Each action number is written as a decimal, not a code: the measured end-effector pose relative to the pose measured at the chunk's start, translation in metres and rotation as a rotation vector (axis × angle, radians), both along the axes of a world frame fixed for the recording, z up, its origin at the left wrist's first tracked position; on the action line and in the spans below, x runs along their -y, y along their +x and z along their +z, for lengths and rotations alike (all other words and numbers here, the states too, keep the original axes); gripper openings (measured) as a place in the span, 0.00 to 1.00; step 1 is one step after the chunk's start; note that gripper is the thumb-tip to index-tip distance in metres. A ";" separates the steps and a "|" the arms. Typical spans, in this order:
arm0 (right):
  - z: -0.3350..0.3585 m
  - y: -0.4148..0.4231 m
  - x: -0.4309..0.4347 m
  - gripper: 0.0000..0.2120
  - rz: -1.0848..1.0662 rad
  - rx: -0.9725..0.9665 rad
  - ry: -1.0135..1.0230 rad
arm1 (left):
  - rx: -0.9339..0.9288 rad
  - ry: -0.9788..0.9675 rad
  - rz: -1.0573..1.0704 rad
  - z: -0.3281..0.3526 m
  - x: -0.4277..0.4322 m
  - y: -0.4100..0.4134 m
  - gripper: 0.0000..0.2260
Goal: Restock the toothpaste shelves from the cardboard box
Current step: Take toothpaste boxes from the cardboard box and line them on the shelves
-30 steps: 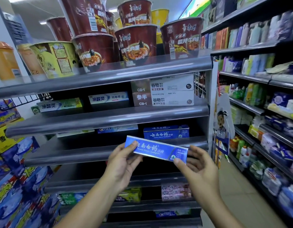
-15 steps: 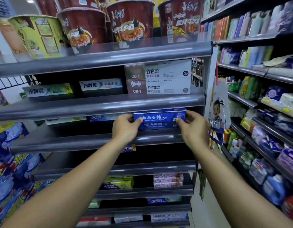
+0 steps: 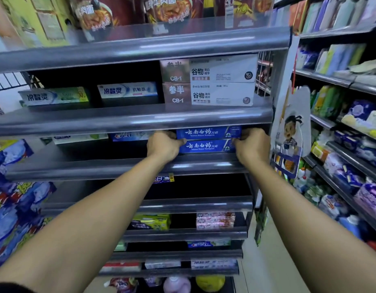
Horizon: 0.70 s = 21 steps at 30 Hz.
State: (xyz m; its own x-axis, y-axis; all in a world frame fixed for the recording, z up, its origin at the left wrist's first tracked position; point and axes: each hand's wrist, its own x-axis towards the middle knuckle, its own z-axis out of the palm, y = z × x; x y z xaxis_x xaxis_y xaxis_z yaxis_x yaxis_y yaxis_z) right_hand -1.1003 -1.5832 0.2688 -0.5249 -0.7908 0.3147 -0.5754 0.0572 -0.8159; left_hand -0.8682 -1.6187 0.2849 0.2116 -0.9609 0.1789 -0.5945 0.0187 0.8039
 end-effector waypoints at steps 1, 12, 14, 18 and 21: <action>0.002 0.001 0.003 0.07 -0.016 0.009 0.017 | -0.005 0.013 -0.006 0.000 0.003 0.000 0.20; 0.004 0.021 -0.018 0.11 -0.075 -0.201 -0.049 | 0.314 -0.064 -0.106 0.003 -0.025 0.006 0.19; -0.018 0.034 -0.045 0.13 0.000 -0.310 -0.345 | 0.420 -0.224 -0.140 -0.017 -0.055 0.024 0.23; -0.104 0.068 -0.110 0.12 0.106 -0.321 -0.506 | 0.355 -0.489 -0.250 -0.103 -0.128 0.077 0.20; -0.194 0.100 -0.148 0.08 0.247 -0.222 -0.321 | 0.277 -0.287 -0.340 -0.208 -0.165 0.118 0.15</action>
